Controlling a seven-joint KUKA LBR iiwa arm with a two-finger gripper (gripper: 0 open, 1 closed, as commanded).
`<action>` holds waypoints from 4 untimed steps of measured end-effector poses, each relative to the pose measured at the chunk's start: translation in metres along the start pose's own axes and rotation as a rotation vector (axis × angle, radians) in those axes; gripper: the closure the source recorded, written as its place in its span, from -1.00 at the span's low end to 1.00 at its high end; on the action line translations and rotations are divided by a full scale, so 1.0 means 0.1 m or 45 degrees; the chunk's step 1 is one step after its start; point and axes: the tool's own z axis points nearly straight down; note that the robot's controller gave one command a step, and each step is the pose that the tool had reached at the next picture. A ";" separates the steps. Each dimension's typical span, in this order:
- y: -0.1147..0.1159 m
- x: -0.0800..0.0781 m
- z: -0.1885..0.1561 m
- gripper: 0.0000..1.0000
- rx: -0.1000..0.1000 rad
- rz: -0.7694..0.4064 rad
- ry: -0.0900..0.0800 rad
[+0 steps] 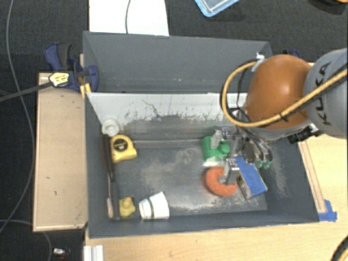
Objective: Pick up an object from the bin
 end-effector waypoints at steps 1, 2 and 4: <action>0.00 -0.02 -0.04 -1.00 0.000 0.001 -0.010; -0.13 -0.24 0.15 -1.00 -0.003 0.240 -0.018; -0.88 -0.28 0.55 -1.00 0.001 0.250 -0.019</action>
Offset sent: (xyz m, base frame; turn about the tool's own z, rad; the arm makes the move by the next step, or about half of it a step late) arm 0.0412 -0.0253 -0.0364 0.3385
